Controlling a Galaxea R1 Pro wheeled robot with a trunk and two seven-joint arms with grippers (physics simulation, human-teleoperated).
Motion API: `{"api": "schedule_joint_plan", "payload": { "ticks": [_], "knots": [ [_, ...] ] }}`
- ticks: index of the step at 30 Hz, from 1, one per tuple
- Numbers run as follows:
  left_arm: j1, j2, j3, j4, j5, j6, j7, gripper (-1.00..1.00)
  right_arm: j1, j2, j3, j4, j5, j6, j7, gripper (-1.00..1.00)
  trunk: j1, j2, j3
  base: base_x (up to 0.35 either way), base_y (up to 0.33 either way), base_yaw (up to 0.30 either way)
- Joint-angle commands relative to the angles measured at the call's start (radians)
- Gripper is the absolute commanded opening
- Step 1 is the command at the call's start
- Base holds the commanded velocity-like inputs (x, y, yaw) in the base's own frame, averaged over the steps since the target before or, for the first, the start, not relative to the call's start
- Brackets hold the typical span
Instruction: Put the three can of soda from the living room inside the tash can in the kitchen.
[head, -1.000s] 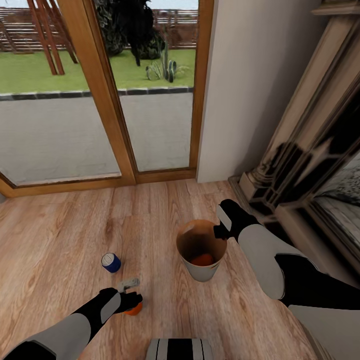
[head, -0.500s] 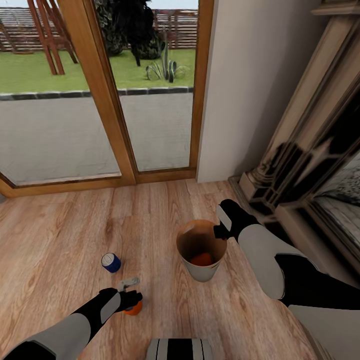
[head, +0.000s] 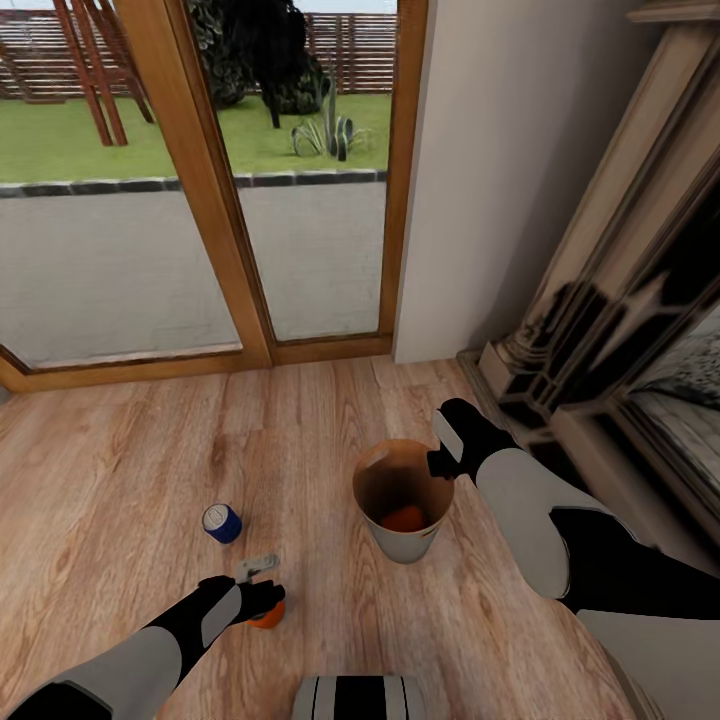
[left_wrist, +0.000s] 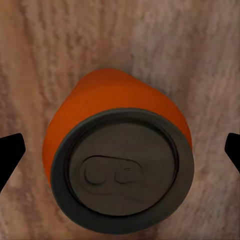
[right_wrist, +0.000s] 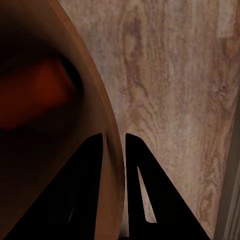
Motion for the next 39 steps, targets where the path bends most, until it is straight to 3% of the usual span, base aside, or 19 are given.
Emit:
{"api": "schedule_joint_plan", "payload": {
  "ticks": [1,9,10,22,39],
  "knots": [
    [0.000,0.000,0.000,0.000,0.000,0.000,0.000,1.00,0.000,0.000,-0.003,0.000,-0.015,0.000,0.003,-1.00,0.000,0.000,0.000,0.000,0.000,0.000],
    [0.000,0.000,0.000,0.000,0.000,-0.002,0.000,1.00,0.000,0.000,-0.003,0.000,-0.015,0.000,0.003,-1.00,0.000,0.000,0.000,0.000,0.000,0.000],
    [0.000,0.000,0.000,0.000,0.000,-0.002,0.000,-1.00,0.000,0.000,-0.003,0.000,-0.015,0.000,0.003,-1.00,0.000,0.000,0.000,0.000,0.000,0.000],
    [0.011,-0.001,0.000,-0.001,-0.001,-0.012,-0.001,-1.00,0.000,0.000,-0.003,0.000,-0.015,0.000,0.003,-1.00,0.000,0.000,0.000,0.000,0.000,0.000],
    [0.012,0.000,-0.001,-0.009,-0.003,-0.026,-0.019,-1.00,0.000,0.000,-0.003,0.001,-0.015,0.000,0.003,-1.00,-0.008,0.004,0.066,0.000,0.000,0.000]
  ]
}}
